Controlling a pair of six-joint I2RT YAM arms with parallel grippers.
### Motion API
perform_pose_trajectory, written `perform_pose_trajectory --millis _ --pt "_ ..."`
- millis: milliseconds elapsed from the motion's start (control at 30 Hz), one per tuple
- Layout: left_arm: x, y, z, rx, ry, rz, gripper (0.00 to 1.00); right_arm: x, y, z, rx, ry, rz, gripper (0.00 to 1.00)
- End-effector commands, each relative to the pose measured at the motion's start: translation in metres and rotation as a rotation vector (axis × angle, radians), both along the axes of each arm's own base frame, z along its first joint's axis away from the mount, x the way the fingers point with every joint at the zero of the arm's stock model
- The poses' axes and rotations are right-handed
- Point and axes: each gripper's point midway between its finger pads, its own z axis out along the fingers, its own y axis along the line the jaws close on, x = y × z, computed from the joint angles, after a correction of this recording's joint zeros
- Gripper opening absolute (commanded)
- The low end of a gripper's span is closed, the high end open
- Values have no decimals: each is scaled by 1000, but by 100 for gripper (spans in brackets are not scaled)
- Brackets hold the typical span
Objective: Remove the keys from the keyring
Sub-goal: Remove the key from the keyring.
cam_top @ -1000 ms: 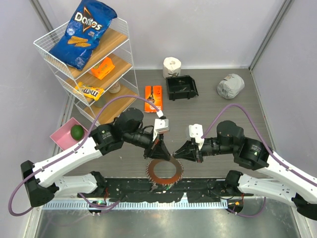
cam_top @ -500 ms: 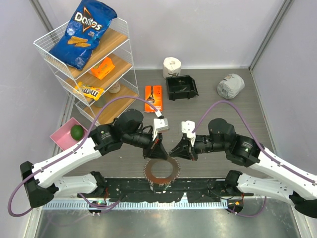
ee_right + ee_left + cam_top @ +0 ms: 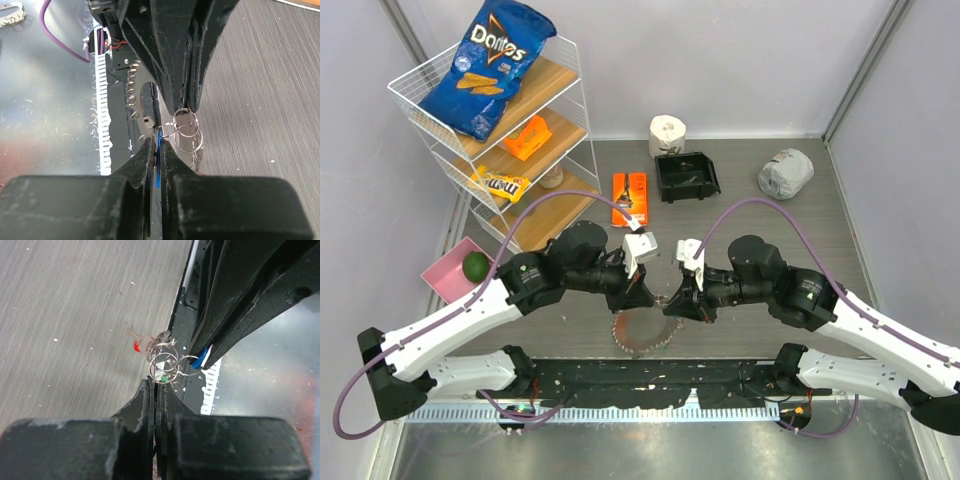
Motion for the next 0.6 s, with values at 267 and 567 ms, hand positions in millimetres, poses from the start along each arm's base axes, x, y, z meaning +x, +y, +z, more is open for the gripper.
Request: perform_pose_trajectory --millis 267,567 --pt "59 22 8 -3 -191 272 0 -55 -5 37 193 110 178 5" --pt "51 29 19 -105 -271 247 0 -49 -18 31 191 64 113 5"
